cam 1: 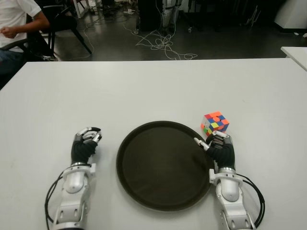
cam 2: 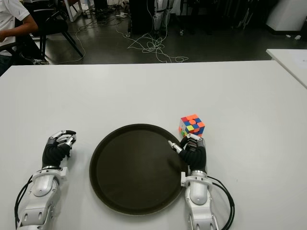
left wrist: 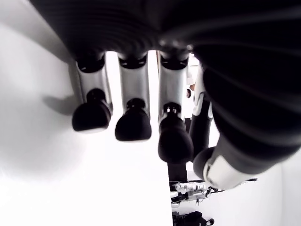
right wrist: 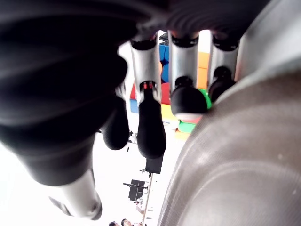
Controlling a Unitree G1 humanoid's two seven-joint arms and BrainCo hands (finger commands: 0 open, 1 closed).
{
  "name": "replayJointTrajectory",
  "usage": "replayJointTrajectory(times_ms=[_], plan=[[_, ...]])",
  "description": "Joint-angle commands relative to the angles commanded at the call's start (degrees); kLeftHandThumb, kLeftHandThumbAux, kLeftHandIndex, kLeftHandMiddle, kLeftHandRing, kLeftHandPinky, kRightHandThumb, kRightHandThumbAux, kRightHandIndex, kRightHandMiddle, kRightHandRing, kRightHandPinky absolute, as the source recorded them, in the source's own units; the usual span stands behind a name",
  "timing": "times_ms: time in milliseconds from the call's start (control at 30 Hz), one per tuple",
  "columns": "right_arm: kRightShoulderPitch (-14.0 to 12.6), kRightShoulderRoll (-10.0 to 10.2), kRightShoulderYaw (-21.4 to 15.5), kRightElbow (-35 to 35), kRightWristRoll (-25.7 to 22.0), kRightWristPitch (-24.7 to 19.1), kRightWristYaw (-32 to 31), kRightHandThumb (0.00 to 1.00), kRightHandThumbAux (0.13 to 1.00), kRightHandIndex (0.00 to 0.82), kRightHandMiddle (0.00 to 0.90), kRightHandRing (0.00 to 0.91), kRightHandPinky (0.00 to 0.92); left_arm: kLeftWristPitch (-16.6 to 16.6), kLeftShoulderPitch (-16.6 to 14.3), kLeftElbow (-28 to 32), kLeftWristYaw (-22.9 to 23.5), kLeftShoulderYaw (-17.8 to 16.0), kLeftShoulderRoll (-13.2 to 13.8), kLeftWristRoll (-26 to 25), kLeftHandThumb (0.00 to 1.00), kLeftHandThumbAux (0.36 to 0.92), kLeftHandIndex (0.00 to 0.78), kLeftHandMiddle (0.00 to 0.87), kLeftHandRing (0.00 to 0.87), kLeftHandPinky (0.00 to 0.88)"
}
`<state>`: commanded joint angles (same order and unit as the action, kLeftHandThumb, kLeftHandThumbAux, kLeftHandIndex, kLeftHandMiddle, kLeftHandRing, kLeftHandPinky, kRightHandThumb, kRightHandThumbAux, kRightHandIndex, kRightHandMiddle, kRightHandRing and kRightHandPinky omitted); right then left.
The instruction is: Pick up the Rubik's Cube and put it in the plate
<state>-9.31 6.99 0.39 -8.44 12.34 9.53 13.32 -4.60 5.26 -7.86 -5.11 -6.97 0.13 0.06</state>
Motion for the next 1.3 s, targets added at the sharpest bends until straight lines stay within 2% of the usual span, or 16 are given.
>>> replayJointTrajectory(times_ms=[433, 733, 1000, 1300], plan=[[-0.32, -0.75, 0.87, 0.32, -0.21, 0.08, -2.39, 0.149, 0.804, 0.671, 0.815, 0.837, 0.833, 0.37, 0.08, 0.09, 0.22, 0.00, -0.05, -0.22, 0.711, 0.704, 0.444, 0.809, 0.817, 0.806], [-0.42, -2.40, 1.71, -0.24, 0.79, 2.48, -4.67, 0.174, 0.803, 0.672, 0.806, 0.824, 0.822, 0.08, 0.06, 0.12, 0.18, -0.07, -0.13, -0.30, 0.711, 0.703, 0.444, 0.809, 0.822, 0.816], [-0.47, -3.16, 2.03, -0.75, 1.26, 4.60, -6.20, 0.133, 0.796, 0.675, 0.814, 0.835, 0.828, 0.51, 0.08, -0.04, -0.12, -0.13, -0.32, -0.23, 0.711, 0.704, 0.444, 0.810, 0.821, 0.815], [-0.64, -3.51, 1.93, -0.73, -0.19, 6.40, -10.22, 0.157, 0.786, 0.676, 0.828, 0.847, 0.843, 0.36, 0.11, 0.06, 0.07, -0.08, -0.29, -0.29, 0.710, 0.704, 0.444, 0.813, 0.818, 0.808]])
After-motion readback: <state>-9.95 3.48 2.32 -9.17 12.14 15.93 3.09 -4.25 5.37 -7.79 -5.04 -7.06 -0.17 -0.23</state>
